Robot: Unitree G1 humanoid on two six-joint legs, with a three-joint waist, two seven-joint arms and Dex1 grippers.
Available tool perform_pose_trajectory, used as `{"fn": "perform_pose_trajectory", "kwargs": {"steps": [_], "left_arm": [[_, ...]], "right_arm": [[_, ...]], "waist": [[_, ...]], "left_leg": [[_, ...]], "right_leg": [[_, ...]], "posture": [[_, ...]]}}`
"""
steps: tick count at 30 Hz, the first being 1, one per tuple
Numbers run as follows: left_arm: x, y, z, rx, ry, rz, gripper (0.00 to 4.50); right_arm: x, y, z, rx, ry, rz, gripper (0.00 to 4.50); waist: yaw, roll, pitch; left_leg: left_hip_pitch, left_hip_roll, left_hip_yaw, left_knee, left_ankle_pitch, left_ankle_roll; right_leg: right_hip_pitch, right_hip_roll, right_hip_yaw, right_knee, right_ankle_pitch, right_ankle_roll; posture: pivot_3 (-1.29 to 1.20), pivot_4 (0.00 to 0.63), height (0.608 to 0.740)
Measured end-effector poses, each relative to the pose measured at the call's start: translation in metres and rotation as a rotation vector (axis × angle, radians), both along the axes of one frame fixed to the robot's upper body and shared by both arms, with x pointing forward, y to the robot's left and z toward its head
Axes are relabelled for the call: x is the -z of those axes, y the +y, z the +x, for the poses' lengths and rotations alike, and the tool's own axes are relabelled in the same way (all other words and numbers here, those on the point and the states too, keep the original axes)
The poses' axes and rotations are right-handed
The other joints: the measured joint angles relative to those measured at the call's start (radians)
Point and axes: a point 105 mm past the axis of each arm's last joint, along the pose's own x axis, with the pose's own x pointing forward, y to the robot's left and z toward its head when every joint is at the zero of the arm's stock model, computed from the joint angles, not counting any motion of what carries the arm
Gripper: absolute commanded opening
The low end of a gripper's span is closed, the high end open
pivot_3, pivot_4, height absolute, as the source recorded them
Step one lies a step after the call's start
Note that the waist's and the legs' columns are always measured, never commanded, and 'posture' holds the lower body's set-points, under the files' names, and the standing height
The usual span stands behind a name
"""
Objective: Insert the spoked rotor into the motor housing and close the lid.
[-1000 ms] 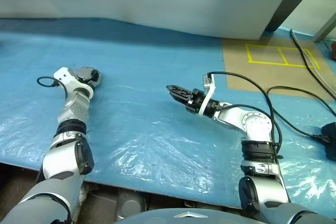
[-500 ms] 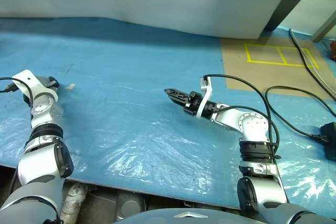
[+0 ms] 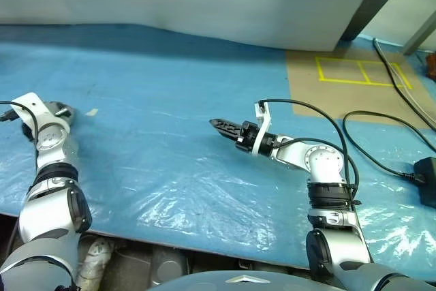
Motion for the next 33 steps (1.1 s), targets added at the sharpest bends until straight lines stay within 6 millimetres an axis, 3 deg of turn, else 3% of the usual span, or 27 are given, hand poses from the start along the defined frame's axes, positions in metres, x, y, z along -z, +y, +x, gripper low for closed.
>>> {"fn": "perform_pose_trajectory", "kwargs": {"steps": [6, 10, 13, 17, 21, 24, 29, 33], "left_arm": [[-0.013, 0.009, -0.009, -0.056, 0.11, 0.217, 4.48], [-0.015, -0.006, 0.005, 0.052, 0.086, 0.233, 4.48], [-0.022, -0.062, 0.039, 0.348, -0.034, 0.2, 4.48], [-0.034, -0.167, 0.071, 0.816, -0.16, 0.141, 4.48], [-0.041, -0.251, 0.064, 1.224, -0.187, 0.113, 4.48], [-0.029, -0.301, 0.046, 1.491, -0.129, 0.064, 4.48], [-0.005, -0.345, 0.003, 1.851, -0.01, 0.015, 4.48], [-0.007, -0.354, -0.019, 2.005, 0.013, -0.064, 4.48]], "right_arm": [[0.001, 0.001, 0.0, -0.007, -0.004, -0.002, 2.48], [0.003, 0.001, 0.0, -0.007, -0.006, -0.014, 2.48], [-0.001, -0.004, 0.004, 0.027, -0.055, -0.023, 2.48], [-0.026, -0.022, 0.009, 0.135, -0.286, -0.072, 2.48], [-0.037, -0.039, 0.01, 0.176, -0.42, -0.159, 2.48], [-0.033, -0.053, 0.009, 0.19, -0.475, -0.271, 2.48], [-0.02, -0.056, -0.006, 0.138, -0.54, -0.441, 2.48], [-0.017, -0.056, -0.022, 0.079, -0.577, -0.488, 2.48]], "waist": [[0.006, 0.0, 0.0], [0.01, 0.0, 0.0], [0.021, 0.0, 0.0], [0.028, 0.0, 0.0], [0.01, 0.0, 0.0], [-0.001, 0.0, 0.0], [-0.001, 0.0, 0.0], [0.002, 0.001, 0.001]], "left_leg": [[-0.001, 0.0, 0.0, 0.0, 0.0, 0.0], [-0.001, -0.001, 0.0, 0.001, 0.0, 0.0], [-0.001, -0.001, 0.0, 0.002, 0.0, 0.0], [-0.002, -0.001, 0.001, 0.003, 0.0, 0.0], [0.001, -0.001, 0.002, 0.0, 0.0, 0.0], [0.002, -0.001, 0.003, -0.001, 0.0, 0.0], [0.006, 0.0, 0.007, -0.004, 0.0, 0.0], [0.006, 0.0, 0.009, -0.004, 0.0, 0.0]], "right_leg": [[0.0, 0.0, 0.0, 0.0, 0.0, 0.0], [0.0, -0.001, 0.0, 0.0, 0.0, 0.0], [0.001, -0.003, 0.0, 0.001, 0.0, 0.0], [0.0, -0.002, 0.0, 0.001, 0.0, -0.001], [-0.001, -0.001, 0.002, 0.004, 0.0, -0.001], [-0.001, -0.001, 0.003, 0.004, -0.001, -0.002], [-0.001, -0.001, 0.005, 0.002, -0.001, -0.002], [-0.001, -0.001, 0.006, 0.001, -0.001, -0.002]], "posture": [[0.0, 0.15, 0.74], [0.0, 0.15, 0.74], [0.0, 0.15, 0.74], [0.0, 0.15, 0.74], [0.0, 0.15, 0.74], [0.0, 0.15, 0.74], [0.0, 0.15, 0.74], [0.0, 0.15, 0.74]]}}
